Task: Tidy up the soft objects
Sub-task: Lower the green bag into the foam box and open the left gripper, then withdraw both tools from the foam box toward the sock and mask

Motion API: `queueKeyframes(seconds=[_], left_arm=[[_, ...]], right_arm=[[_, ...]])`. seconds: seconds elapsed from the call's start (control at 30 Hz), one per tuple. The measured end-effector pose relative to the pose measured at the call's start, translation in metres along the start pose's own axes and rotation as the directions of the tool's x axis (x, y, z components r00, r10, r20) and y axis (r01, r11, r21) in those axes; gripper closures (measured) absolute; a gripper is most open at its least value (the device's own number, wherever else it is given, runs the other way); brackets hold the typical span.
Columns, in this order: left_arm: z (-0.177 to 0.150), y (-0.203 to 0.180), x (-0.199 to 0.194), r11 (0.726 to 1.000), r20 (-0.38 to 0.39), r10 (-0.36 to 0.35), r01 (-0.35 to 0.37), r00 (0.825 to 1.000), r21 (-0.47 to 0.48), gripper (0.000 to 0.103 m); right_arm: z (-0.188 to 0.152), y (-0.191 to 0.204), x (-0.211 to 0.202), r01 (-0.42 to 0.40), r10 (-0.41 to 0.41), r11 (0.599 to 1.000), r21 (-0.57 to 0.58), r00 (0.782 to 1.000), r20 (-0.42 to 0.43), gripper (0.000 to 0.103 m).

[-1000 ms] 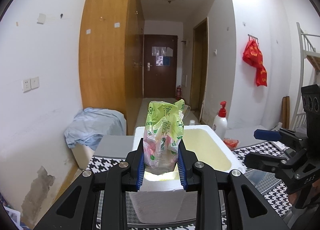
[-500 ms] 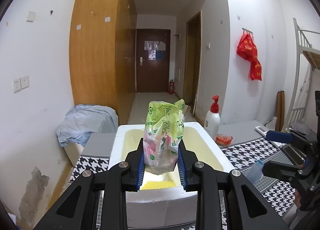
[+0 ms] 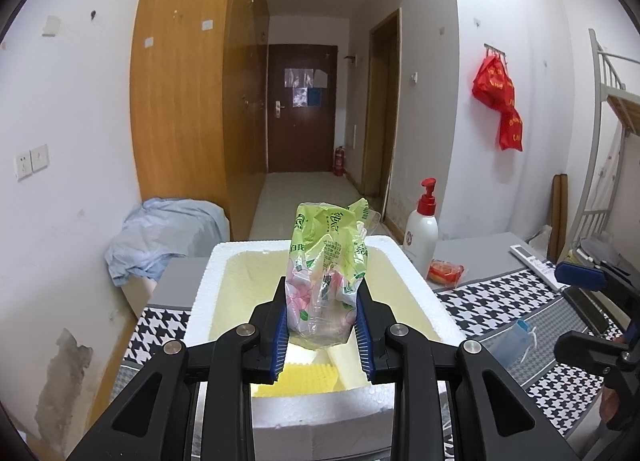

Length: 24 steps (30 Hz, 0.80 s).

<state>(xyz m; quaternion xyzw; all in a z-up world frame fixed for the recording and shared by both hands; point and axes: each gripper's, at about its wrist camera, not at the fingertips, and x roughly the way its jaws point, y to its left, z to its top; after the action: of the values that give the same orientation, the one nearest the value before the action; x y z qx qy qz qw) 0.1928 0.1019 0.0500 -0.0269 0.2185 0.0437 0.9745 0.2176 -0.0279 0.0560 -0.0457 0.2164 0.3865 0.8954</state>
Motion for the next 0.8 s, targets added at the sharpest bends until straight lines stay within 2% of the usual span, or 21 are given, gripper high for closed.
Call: queueKeyframes(seconds=[0.13,0.17,0.2,0.23,0.27,0.43,0.67,0.8], left_arm=[[0.003,-0.001,0.004,1.0,-0.01,0.012,-0.012,1.0,0.002,0.071],[0.003,-0.002,0.005,1.0,-0.012,0.019,-0.019,1.0,0.003,0.066],[0.004,-0.002,0.006,1.0,-0.013,0.026,-0.026,1.0,0.002,0.051],[0.005,-0.001,0.007,1.0,-0.014,0.03,-0.03,0.999,-0.003,0.042],[0.005,-0.001,0.007,0.999,-0.011,0.032,-0.032,0.999,-0.009,0.027],[0.005,-0.004,0.002,0.999,0.021,0.041,-0.041,0.999,-0.011,0.002],[0.0,-0.014,-0.011,1.0,0.034,0.012,-0.012,0.999,0.003,0.001],[-0.001,-0.021,-0.026,1.0,0.069,0.018,-0.019,0.997,0.016,0.001]], right_arm=[[-0.002,-0.004,-0.001,0.009,-0.008,1.0,0.005,1.0,-0.003,0.0],[-0.003,-0.004,-0.001,0.009,-0.009,1.0,0.007,1.0,-0.002,0.0],[-0.003,-0.005,-0.002,0.009,-0.009,1.0,0.01,1.0,-0.002,0.0],[-0.004,-0.006,-0.002,0.008,-0.008,1.0,0.013,1.0,-0.001,0.0],[-0.005,-0.006,-0.004,0.008,-0.008,1.0,0.014,1.0,0.001,0.0],[-0.006,-0.01,-0.008,0.016,-0.016,1.0,0.02,1.0,0.005,0.0],[-0.007,-0.017,-0.016,0.032,-0.032,0.999,0.031,0.999,0.018,0.0],[-0.007,-0.016,-0.023,0.037,-0.038,0.999,0.022,0.999,0.035,0.0]])
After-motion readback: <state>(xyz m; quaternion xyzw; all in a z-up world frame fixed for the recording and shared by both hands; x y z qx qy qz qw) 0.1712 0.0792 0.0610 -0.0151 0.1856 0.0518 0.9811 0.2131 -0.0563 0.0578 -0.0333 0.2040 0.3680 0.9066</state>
